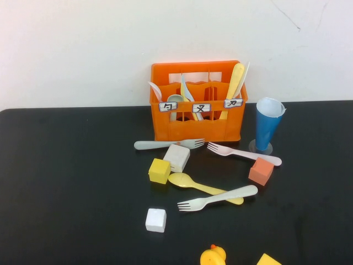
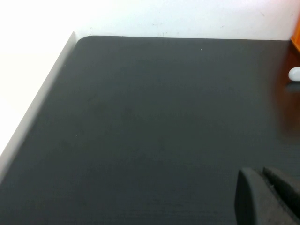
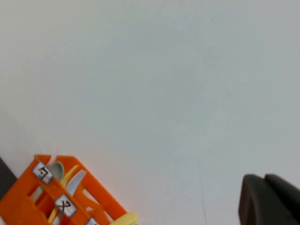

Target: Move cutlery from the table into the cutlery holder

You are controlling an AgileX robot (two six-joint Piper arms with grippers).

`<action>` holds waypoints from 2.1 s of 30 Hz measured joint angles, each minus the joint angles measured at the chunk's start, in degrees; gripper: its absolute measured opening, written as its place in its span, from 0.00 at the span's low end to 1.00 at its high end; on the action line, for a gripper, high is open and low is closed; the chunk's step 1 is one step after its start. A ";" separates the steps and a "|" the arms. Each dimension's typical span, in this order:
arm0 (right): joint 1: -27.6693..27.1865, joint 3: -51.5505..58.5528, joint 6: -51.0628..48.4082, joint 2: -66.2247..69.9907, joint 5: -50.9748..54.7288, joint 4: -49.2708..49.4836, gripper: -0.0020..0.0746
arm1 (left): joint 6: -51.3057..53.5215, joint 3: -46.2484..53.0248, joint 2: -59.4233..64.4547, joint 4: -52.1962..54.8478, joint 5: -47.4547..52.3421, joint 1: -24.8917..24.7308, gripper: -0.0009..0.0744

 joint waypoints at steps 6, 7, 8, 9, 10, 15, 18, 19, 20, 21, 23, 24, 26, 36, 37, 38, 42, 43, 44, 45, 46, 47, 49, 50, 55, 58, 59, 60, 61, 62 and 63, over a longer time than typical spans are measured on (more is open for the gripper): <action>-0.25 3.18 -0.85 -3.78 2.08 5.61 0.02 | 0.00 0.00 0.00 0.00 0.00 0.00 0.01; -0.89 3.31 -0.85 -4.89 4.16 7.40 0.02 | 0.00 0.00 0.00 0.00 0.00 0.00 0.01; -1.61 3.55 -0.85 -5.64 5.84 8.64 0.02 | 0.00 0.00 0.00 0.00 0.00 0.00 0.01; -2.90 4.11 -0.85 -6.54 7.60 9.83 0.02 | 0.00 0.00 0.00 0.00 0.00 0.00 0.01; -4.20 4.57 -0.72 -7.22 8.80 10.61 0.02 | 0.00 0.00 0.00 0.00 0.00 0.00 0.01; -14.62 8.61 5.85 -11.82 15.08 10.58 0.02 | 0.00 0.00 0.00 0.00 0.00 0.00 0.01; -20.78 10.69 12.12 -16.28 20.89 8.75 0.02 | 0.00 0.00 0.00 0.00 0.00 0.00 0.01; -22.29 11.17 13.95 -17.53 22.45 8.23 0.02 | 0.00 0.00 0.00 0.00 0.00 0.00 0.01; -24.10 11.52 15.36 -18.97 23.96 7.58 0.02 | 0.00 0.00 0.00 0.00 0.00 0.00 0.01; -25.88 11.96 17.17 -20.32 25.79 6.72 0.02 | 0.00 0.00 0.00 0.00 0.00 0.00 0.01; -28.92 12.17 20.98 -22.44 28.72 4.72 0.02 | 0.00 0.00 0.00 0.00 0.00 0.00 0.01; -30.84 12.17 23.34 -23.70 29.79 3.37 0.02 | 0.00 0.00 0.00 0.00 0.00 0.00 0.01; -33.28 12.17 27.33 -25.47 32.46 0.82 0.02 | 0.00 0.00 0.00 0.00 0.00 0.00 0.01; -42.87 12.17 45.45 -34.94 51.14 -16.75 0.02 | -0.11 0.00 0.00 0.00 0.00 0.00 0.01; -42.96 12.17 45.69 -35.21 53.00 -17.18 0.02 | -0.11 0.00 0.00 0.00 0.00 0.00 0.01; -42.96 12.17 45.97 -35.34 53.94 -17.30 0.02 | -0.11 0.00 0.00 0.00 0.00 0.00 0.01; -41.68 12.06 46.07 -35.49 55.53 -18.03 0.02 | -0.11 0.00 0.00 0.00 0.00 0.00 0.01; -41.11 12.06 46.07 -35.49 55.53 -18.16 0.02 | -0.11 0.00 0.00 0.00 0.00 0.00 0.01; -40.60 12.06 46.12 -35.58 55.53 -18.16 0.02 | -0.11 0.00 0.00 0.00 0.00 0.00 0.01; -39.83 12.06 46.52 -35.58 55.53 -18.16 0.02 | -0.11 0.00 0.00 0.00 0.00 0.00 0.01; -39.39 12.06 46.64 -35.58 55.55 -18.16 0.02 | -0.11 0.00 0.00 0.00 0.00 0.00 0.01; -39.07 12.06 46.93 -35.58 55.55 -18.16 0.02 | -0.11 0.00 0.00 0.00 0.00 0.00 0.01; -38.55 12.06 47.18 -35.58 55.55 -18.25 0.02 | -0.11 0.00 0.00 0.00 0.00 0.00 0.01; -38.50 12.06 47.32 -35.58 55.55 -18.25 0.02 | -0.11 0.00 0.00 0.00 0.00 0.00 0.01; -38.50 12.06 47.44 -35.58 55.65 -18.25 0.02 | -0.11 0.00 0.00 0.00 0.00 0.00 0.01; -38.50 12.06 47.55 -35.58 55.65 -18.25 0.02 | -0.11 0.00 0.00 0.00 0.00 0.00 0.01; -38.50 12.06 47.55 -35.58 55.65 -18.25 0.02 | -0.11 0.00 0.00 0.00 0.00 0.00 0.01; -38.50 12.06 47.55 -35.58 55.65 -18.25 0.02 | -0.11 0.00 0.00 0.00 0.00 0.00 0.01; -38.50 12.06 47.55 -35.58 55.65 -18.25 0.02 | -0.11 0.00 0.00 0.00 0.00 0.00 0.01; -38.50 12.06 47.55 -35.58 55.65 -18.25 0.02 | -0.11 0.00 0.00 0.00 0.00 0.00 0.01; -38.50 12.06 47.55 -35.58 55.65 -18.25 0.02 | -0.11 0.00 0.00 0.00 0.00 0.00 0.01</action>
